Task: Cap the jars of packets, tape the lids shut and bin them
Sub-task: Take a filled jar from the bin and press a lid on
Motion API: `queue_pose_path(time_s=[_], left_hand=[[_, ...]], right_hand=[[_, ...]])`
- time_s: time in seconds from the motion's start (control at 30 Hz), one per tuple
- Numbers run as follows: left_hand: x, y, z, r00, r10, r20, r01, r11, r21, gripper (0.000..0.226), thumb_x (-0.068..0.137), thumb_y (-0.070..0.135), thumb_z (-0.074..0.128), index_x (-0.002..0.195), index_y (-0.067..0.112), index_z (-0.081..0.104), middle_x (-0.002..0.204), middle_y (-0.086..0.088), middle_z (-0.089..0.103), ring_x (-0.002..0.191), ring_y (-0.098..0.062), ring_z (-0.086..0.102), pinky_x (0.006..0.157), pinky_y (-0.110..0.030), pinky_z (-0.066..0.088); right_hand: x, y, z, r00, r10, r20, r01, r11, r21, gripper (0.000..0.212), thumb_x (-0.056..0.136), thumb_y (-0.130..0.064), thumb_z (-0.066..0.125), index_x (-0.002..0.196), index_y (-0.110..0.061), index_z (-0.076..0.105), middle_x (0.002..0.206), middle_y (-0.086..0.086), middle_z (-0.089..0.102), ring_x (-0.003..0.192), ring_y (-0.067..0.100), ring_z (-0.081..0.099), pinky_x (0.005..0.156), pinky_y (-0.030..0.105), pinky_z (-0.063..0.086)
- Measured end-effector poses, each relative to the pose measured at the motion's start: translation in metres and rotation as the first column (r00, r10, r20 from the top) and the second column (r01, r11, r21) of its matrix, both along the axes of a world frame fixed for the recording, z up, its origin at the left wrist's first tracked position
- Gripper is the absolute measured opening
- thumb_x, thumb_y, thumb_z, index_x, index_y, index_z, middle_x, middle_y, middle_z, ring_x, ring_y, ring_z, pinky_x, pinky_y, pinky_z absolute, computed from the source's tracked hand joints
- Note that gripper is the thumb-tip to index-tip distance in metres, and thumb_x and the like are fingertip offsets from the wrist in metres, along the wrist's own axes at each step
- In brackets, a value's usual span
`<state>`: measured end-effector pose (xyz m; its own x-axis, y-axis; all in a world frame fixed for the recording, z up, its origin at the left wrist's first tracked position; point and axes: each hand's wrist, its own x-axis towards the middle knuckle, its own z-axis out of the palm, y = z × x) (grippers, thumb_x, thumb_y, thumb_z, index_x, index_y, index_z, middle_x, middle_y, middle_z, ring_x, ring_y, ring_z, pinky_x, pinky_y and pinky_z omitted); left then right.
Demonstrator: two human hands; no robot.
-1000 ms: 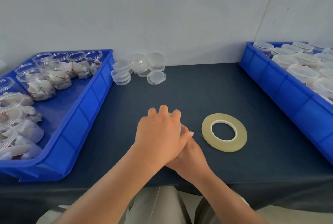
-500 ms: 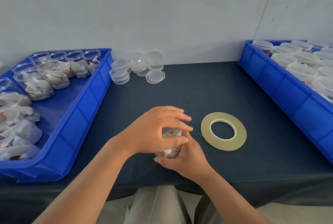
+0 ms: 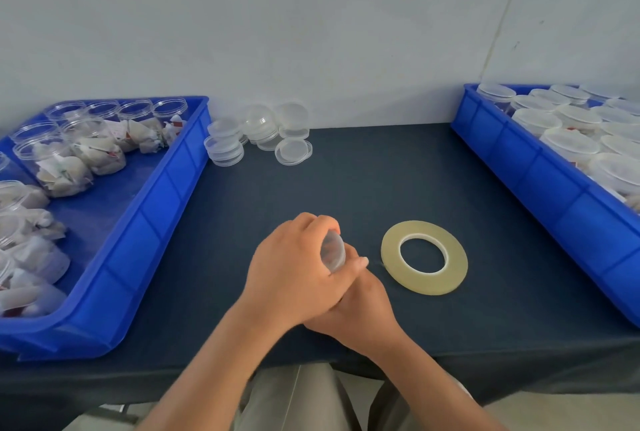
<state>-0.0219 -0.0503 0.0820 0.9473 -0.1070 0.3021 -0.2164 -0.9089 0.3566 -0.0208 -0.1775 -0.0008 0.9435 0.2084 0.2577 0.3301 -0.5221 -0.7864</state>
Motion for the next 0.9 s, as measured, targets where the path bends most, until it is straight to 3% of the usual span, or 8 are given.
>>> queue_pose_path(time_s=[0.2,0.37,0.5,0.57,0.67,0.77,0.83,0.9], left_hand=[[0.007,0.02,0.005,0.971,-0.237,-0.001,0.235,0.963,-0.13,0.038,0.083,0.064,0.062,0.112,0.04,0.068,0.113,0.025,0.065,0.107,-0.001,0.061,0.087,-0.022,0.052],[0.002,0.023,0.002,0.936,-0.351,0.013,0.348,0.925,-0.154,0.032,0.088,0.055,0.068,0.115,0.038,0.07,0.119,0.025,0.064,0.116,-0.001,0.06,0.096,-0.021,0.05],[-0.005,0.018,0.001,0.965,-0.261,0.019,0.261,0.951,-0.169,0.026,0.089,0.057,0.065,0.11,0.043,0.068,0.116,0.028,0.064,0.113,0.0,0.059,0.089,-0.018,0.05],[-0.01,0.01,-0.002,0.987,-0.157,0.044,0.162,0.972,-0.17,0.024,0.089,0.057,0.059,0.107,0.044,0.067,0.113,0.029,0.064,0.11,0.0,0.059,0.084,-0.019,0.051],[-0.016,-0.004,-0.006,0.995,0.035,0.094,-0.017,0.983,-0.185,0.034,0.089,0.065,0.051,0.106,0.042,0.069,0.11,0.027,0.066,0.099,-0.001,0.059,0.073,-0.017,0.046],[-0.018,-0.014,-0.008,0.981,0.156,0.113,-0.134,0.974,-0.181,0.041,0.088,0.074,0.051,0.107,0.041,0.067,0.109,0.024,0.064,0.094,-0.002,0.058,0.066,-0.017,0.039],[-0.018,-0.019,-0.008,0.98,0.173,0.102,-0.158,0.977,-0.141,0.042,0.084,0.079,0.054,0.105,0.043,0.063,0.109,0.024,0.058,0.095,-0.003,0.055,0.064,-0.019,0.04],[-0.016,-0.015,-0.008,0.991,0.08,0.104,-0.068,0.991,-0.113,0.035,0.085,0.073,0.059,0.101,0.042,0.064,0.108,0.023,0.055,0.095,-0.003,0.055,0.068,-0.016,0.041]], right_hand=[[0.0,-0.003,-0.003,0.998,0.053,-0.037,-0.05,0.996,0.079,0.103,0.062,-0.064,0.091,0.147,-0.039,0.038,0.125,-0.033,0.057,0.112,0.0,0.066,0.078,0.016,0.055],[-0.003,-0.006,-0.001,0.993,0.104,-0.051,-0.09,0.972,0.218,0.089,0.072,-0.047,0.095,0.143,-0.034,0.042,0.131,-0.019,0.062,0.118,0.011,0.067,0.087,0.029,0.061],[0.001,-0.007,-0.007,0.987,0.148,-0.07,-0.131,0.971,0.199,0.073,0.075,-0.037,0.092,0.135,-0.024,0.053,0.119,-0.004,0.07,0.11,0.022,0.071,0.083,0.042,0.062],[0.001,-0.006,-0.008,0.986,0.157,-0.057,-0.146,0.976,0.163,0.069,0.076,-0.037,0.091,0.133,-0.022,0.056,0.119,-0.007,0.071,0.11,0.018,0.071,0.082,0.036,0.061],[-0.001,-0.001,-0.005,0.995,0.099,0.0,-0.098,0.991,0.09,0.059,0.079,-0.052,0.083,0.127,-0.03,0.056,0.115,-0.018,0.067,0.104,0.007,0.069,0.073,0.016,0.053],[-0.006,0.004,0.0,0.998,0.022,0.053,-0.024,0.999,0.032,0.046,0.082,-0.061,0.063,0.119,-0.035,0.055,0.106,-0.023,0.063,0.095,0.004,0.067,0.068,0.017,0.052],[-0.008,0.002,0.003,0.998,0.0,0.062,-0.002,1.0,0.023,0.046,0.081,-0.059,0.06,0.118,-0.034,0.055,0.108,-0.024,0.061,0.093,0.002,0.065,0.069,0.021,0.054],[-0.008,-0.003,0.005,0.998,0.048,0.03,-0.05,0.996,0.077,0.045,0.078,-0.053,0.069,0.117,-0.033,0.058,0.109,-0.023,0.063,0.096,0.002,0.067,0.071,0.02,0.055]])
